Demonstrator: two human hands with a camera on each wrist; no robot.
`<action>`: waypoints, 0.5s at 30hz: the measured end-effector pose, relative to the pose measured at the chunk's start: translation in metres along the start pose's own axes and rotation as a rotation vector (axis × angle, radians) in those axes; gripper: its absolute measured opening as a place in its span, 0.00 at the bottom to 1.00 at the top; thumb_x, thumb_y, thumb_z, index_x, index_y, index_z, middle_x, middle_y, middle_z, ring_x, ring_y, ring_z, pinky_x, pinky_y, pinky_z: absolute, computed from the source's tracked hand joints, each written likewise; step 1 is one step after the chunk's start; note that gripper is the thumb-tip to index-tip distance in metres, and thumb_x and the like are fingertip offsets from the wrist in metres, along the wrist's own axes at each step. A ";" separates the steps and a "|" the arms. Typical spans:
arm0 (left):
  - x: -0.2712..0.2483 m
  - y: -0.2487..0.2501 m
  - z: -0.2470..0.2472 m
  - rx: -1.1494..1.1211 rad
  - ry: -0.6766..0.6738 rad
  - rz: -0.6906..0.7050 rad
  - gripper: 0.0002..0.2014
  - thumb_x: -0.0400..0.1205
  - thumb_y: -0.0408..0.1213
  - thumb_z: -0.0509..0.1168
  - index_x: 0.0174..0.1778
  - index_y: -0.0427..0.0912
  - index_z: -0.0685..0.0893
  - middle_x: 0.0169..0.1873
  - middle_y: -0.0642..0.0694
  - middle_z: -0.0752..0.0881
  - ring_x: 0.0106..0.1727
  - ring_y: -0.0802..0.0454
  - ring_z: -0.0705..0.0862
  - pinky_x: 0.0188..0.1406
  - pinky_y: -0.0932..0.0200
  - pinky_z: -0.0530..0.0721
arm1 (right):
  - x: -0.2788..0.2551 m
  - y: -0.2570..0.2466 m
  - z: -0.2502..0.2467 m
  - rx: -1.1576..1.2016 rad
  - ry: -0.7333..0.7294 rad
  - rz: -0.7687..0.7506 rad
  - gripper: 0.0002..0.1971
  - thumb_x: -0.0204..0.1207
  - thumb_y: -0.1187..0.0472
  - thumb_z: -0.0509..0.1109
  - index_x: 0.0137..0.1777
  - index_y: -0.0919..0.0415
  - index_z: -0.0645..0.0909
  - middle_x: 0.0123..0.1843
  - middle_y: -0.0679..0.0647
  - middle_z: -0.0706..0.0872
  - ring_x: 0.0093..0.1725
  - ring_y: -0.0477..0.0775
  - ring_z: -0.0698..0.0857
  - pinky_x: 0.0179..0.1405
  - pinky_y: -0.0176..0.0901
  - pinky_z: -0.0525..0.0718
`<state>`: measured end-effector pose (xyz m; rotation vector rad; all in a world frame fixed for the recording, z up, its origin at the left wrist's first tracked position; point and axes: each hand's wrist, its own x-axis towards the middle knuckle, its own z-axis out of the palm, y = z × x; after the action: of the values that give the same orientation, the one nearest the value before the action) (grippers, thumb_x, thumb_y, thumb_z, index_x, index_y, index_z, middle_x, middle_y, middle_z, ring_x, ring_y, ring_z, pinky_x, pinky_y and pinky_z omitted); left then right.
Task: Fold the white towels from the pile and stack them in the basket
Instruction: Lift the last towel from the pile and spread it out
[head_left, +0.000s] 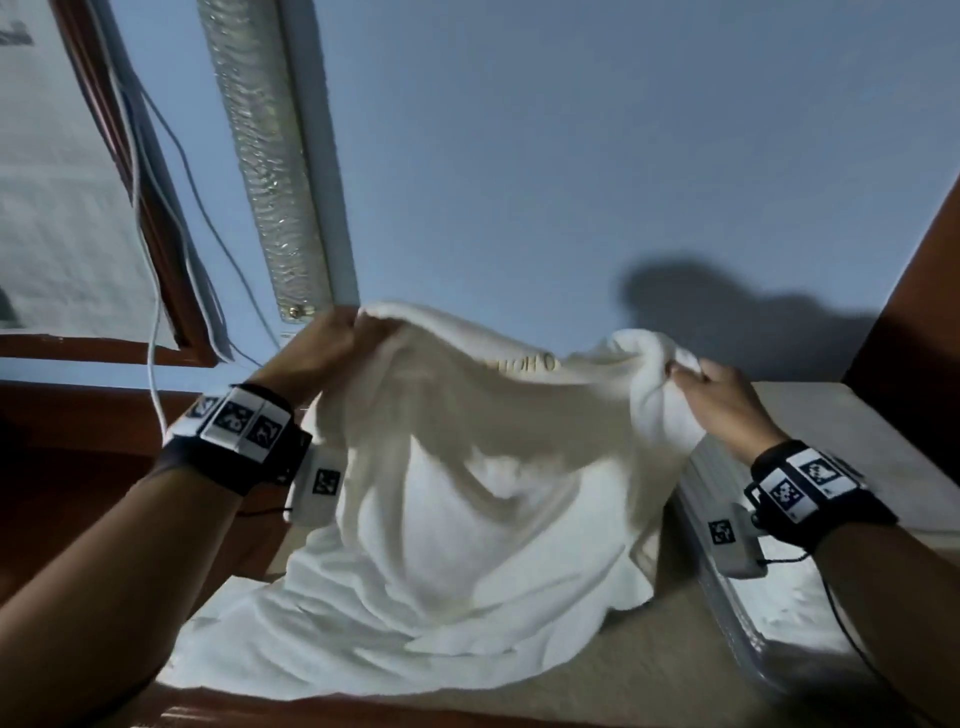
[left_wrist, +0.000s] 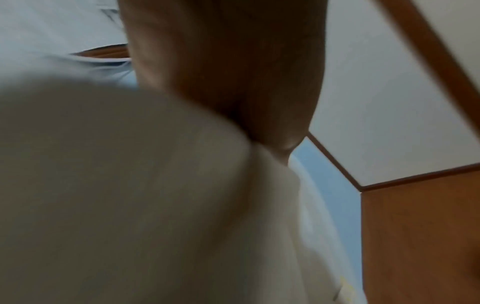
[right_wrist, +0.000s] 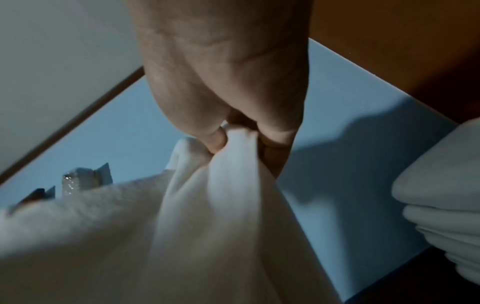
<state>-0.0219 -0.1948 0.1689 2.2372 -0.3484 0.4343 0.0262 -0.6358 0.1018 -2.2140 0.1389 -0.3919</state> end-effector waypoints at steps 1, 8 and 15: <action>0.006 0.010 -0.008 -0.001 0.032 0.009 0.19 0.92 0.51 0.62 0.46 0.44 0.91 0.37 0.57 0.91 0.38 0.64 0.87 0.32 0.69 0.82 | -0.002 0.001 0.003 -0.079 -0.013 -0.010 0.17 0.88 0.48 0.65 0.55 0.64 0.86 0.53 0.62 0.90 0.55 0.63 0.87 0.50 0.52 0.81; 0.030 0.021 -0.030 0.049 0.209 -0.151 0.26 0.86 0.58 0.68 0.32 0.40 0.84 0.23 0.53 0.80 0.27 0.58 0.76 0.23 0.62 0.72 | -0.006 -0.021 0.013 -0.233 0.041 -0.117 0.24 0.90 0.45 0.58 0.55 0.66 0.84 0.59 0.74 0.88 0.58 0.75 0.84 0.54 0.56 0.76; 0.024 -0.018 -0.024 0.400 -0.174 -0.153 0.18 0.79 0.37 0.76 0.64 0.54 0.83 0.57 0.45 0.89 0.60 0.43 0.87 0.55 0.57 0.80 | -0.027 -0.106 0.023 0.133 -0.022 -0.408 0.10 0.88 0.63 0.69 0.58 0.48 0.89 0.56 0.39 0.93 0.63 0.44 0.89 0.61 0.38 0.80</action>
<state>0.0017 -0.1681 0.1814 2.6794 -0.1883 0.2419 0.0046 -0.5457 0.1648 -2.1079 -0.3478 -0.5805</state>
